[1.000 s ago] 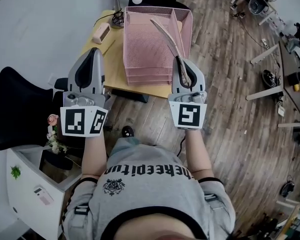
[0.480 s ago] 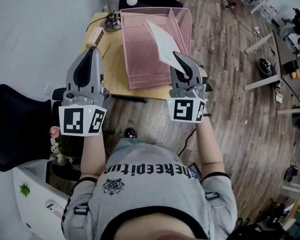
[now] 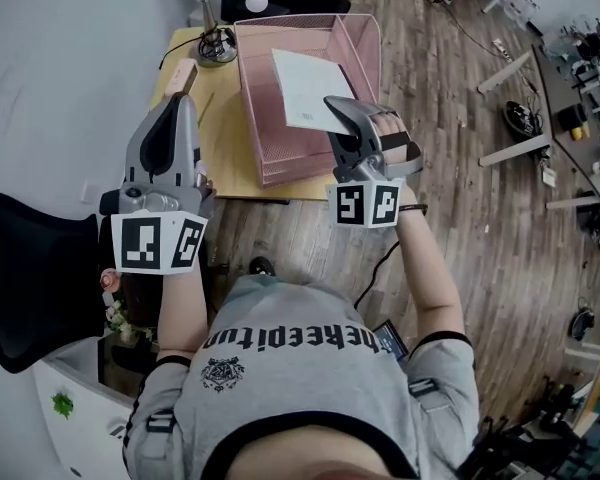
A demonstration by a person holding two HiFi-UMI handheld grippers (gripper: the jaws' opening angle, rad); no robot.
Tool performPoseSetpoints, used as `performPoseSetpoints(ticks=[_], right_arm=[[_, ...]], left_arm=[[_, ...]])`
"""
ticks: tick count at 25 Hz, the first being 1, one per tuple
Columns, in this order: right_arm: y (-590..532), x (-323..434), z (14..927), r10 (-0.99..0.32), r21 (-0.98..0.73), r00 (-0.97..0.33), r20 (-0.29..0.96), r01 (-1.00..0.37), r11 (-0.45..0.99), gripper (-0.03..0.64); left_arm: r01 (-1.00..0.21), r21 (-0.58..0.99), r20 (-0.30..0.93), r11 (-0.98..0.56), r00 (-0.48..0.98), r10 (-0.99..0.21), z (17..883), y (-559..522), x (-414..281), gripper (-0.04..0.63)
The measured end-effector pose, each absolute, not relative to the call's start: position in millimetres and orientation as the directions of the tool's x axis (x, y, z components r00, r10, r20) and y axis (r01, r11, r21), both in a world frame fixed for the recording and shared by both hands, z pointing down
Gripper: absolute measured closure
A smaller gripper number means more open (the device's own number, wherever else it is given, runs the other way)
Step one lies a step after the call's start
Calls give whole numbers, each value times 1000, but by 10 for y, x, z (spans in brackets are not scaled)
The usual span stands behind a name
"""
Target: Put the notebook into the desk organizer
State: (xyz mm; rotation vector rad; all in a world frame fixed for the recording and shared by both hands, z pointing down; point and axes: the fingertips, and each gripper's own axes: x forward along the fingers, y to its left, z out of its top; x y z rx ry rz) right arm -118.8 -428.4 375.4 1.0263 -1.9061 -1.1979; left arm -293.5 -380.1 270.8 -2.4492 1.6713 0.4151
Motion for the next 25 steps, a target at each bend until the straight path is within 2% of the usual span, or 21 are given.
performPoseSetpoints(ticks=[9, 17, 25], right_arm=[[-4601, -1336, 4000, -871, 961, -450, 195, -92, 262, 607], [-4861, -1407, 4127, -878, 966, -417, 237, 3, 260, 607], [-5027, -1417, 4343, -852, 928, -379, 362, 54, 370, 607]], left_arm=[[-929, 49, -299, -368, 338, -892, 2803, -3886, -3159, 595], [-931, 57, -294, -360, 328, -897, 2864, -3869, -3286, 597], [-940, 61, -288, -336, 306, -907, 2881, -3869, -3426, 595]])
